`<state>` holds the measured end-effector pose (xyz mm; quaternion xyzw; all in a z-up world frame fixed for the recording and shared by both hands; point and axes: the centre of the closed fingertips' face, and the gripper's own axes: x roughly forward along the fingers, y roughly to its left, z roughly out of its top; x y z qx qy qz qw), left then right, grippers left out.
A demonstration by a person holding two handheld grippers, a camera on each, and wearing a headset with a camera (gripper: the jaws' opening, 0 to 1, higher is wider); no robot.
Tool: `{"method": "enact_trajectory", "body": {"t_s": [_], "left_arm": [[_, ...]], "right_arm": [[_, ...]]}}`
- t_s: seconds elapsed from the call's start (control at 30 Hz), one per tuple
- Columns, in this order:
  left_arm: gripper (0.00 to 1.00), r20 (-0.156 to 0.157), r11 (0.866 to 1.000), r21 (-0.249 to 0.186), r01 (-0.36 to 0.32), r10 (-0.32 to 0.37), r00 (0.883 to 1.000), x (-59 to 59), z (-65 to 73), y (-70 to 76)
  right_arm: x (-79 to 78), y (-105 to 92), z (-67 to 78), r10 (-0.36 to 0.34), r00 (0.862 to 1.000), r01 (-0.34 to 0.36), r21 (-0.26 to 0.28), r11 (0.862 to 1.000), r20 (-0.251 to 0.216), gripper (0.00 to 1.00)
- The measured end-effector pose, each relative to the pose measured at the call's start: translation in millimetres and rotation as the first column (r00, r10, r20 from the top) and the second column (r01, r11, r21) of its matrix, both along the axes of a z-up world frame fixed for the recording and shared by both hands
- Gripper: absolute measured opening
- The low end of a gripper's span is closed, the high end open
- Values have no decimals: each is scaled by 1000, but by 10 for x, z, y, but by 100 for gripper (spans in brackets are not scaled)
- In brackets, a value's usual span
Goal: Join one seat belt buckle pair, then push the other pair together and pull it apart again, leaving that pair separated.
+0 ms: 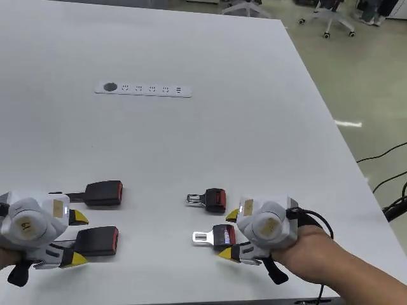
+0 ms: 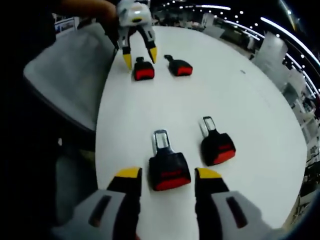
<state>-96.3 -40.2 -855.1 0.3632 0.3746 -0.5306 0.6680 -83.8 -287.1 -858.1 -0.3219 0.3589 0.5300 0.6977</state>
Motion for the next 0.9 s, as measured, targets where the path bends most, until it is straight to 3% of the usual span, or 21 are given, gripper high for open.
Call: {"method": "enact_trajectory", "body": {"t_s": [0.03,0.2,0.27,0.37,0.53,0.63,0.9], "left_arm": [[37,-4,1000,-4,-12,12,1000,-1,-17,-19],[37,-9,1000,-11,-1,0,1000,12,-44,-57],[36,-9,1000,-9,10,-10,1000,16,-48,-69],[33,8,998,24,62,-62,998,41,-54,-50],[32,-3,995,24,93,-93,996,11,-64,-75],[32,-21,996,27,87,-87,996,-3,-69,-72],[31,-26,995,46,87,-86,996,-8,-69,-68]], "right_arm": [[20,-17,-40,-31,999,32,25,999,-33,42],[5,-45,-98,14,999,-14,2,1000,-30,36],[17,-29,-89,-13,998,15,19,1000,-65,35],[9,-9,-100,32,999,-32,-14,999,-44,34],[10,-29,-107,50,998,-52,-32,998,-45,33],[9,-35,-109,48,997,-49,-23,999,-54,33],[15,-27,-124,65,994,-70,-51,996,-87,33]]}}
